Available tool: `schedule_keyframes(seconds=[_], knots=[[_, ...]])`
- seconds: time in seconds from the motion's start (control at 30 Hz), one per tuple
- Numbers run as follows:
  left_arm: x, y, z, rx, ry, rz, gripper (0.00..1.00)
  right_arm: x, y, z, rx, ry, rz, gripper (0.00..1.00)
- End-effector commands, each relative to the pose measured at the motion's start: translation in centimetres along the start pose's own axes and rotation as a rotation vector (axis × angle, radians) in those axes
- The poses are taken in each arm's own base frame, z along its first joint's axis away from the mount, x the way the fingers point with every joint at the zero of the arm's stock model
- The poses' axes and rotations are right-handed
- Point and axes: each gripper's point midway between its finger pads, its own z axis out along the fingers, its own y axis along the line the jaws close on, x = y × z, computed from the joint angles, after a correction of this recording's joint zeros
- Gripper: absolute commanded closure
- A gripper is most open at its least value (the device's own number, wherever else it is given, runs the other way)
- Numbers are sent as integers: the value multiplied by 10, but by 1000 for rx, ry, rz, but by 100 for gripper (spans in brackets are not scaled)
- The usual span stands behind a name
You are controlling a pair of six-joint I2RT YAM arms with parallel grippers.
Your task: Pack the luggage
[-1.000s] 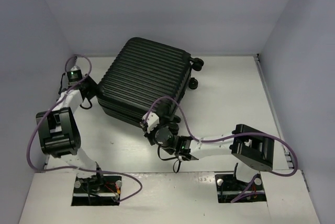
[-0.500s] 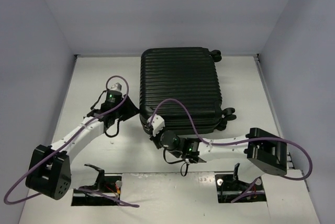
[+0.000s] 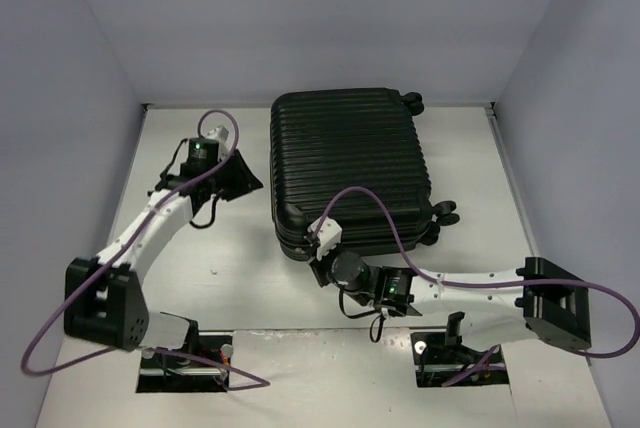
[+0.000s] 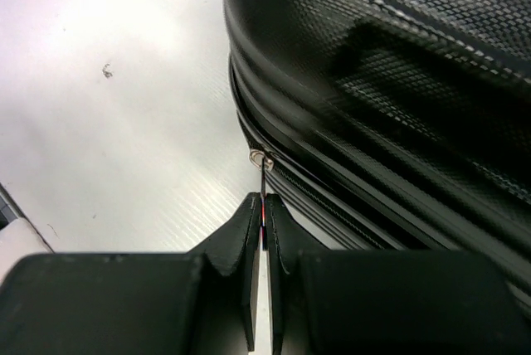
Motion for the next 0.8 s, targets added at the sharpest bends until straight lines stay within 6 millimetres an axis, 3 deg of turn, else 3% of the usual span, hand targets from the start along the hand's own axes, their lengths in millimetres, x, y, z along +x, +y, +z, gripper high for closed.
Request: schedule_keyframes(seconds=[0.0, 0.03, 0.07, 0.1, 0.17, 0.23, 0.33, 0.4, 0.53, 0.63, 0.77], knots=[[-45, -18, 22, 88, -34, 62, 70, -32, -13, -8, 72, -103, 64, 100], [-52, -17, 28, 82, -33, 60, 70, -31, -14, -9, 73, -97, 62, 100], [-51, -9, 46, 63, 4, 40, 70, -31, -14, -9, 75, -98, 62, 100], [-67, -18, 50, 84, -14, 41, 70, -31, -15, -9, 78, -97, 61, 100], [-68, -14, 73, 82, 28, 19, 70, -33, -15, -10, 79, -99, 62, 100], [-82, -26, 81, 116, 19, 23, 71, -34, -16, -10, 85, -100, 62, 100], [-86, -26, 99, 115, 43, 20, 71, -37, -16, -12, 85, -106, 65, 100], [-80, -19, 113, 101, 80, 20, 71, -39, -15, -12, 81, -107, 60, 100], [-68, -19, 122, 110, 122, 30, 72, -40, -12, -11, 68, -102, 56, 100], [-55, -21, 129, 123, 157, 36, 79, -41, -7, -9, 49, -102, 59, 100], [-32, -22, 135, 126, 205, 26, 100, -49, -1, -6, 32, -124, 73, 100]])
